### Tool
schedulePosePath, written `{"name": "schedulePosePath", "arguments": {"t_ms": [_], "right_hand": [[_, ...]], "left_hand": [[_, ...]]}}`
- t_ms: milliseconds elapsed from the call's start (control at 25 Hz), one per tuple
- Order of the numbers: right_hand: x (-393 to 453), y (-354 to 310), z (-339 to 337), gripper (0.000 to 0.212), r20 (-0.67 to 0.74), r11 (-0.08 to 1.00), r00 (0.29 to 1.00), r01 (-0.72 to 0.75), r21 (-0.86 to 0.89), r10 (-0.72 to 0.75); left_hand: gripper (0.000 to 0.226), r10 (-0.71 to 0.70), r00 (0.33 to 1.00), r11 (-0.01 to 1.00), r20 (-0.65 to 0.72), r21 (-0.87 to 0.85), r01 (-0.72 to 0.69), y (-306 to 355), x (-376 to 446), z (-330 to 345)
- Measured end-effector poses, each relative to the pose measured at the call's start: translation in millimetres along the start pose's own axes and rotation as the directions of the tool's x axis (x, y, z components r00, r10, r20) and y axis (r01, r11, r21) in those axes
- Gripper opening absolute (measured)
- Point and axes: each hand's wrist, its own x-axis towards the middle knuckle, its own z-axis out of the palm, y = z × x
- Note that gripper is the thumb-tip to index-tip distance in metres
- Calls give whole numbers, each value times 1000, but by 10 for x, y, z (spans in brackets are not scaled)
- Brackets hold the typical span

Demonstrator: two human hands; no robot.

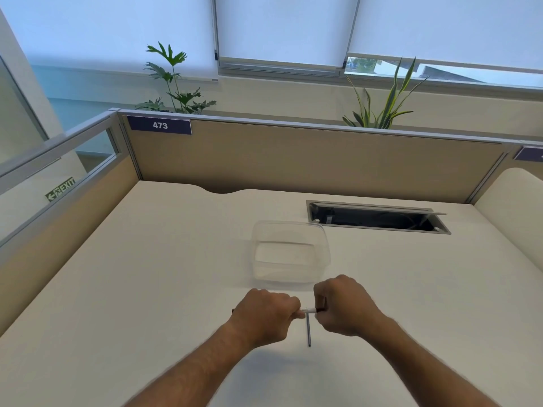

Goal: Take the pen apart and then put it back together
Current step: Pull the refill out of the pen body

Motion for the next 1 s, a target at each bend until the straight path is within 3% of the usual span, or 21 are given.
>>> {"name": "schedulePosePath", "arguments": {"t_ms": [120, 280, 440, 680, 1000], "right_hand": [[-7, -39, 61, 27, 19, 998, 998, -56, 21, 55], [-34, 17, 22, 51, 228, 991, 973, -67, 112, 40], [-10, 59, -38, 26, 360, 992, 930, 28, 123, -71], [-14, 36, -25, 14, 133, 996, 991, 23, 81, -34], [-46, 13, 136, 6, -114, 989, 992, -33, 147, 50]], "left_hand": [[32, 8, 1000, 1000, -6, 9, -8, 9, 15, 4], [32, 8, 1000, 1000, 5, 18, -8, -31, -5, 15], [35, 0, 1000, 1000, 11, 18, 0, -49, -23, 44], [35, 9, 1000, 1000, 15, 22, -9, -40, -1, 40], [30, -12, 999, 1000, 38, -24, 13, -5, 43, 45]]}}
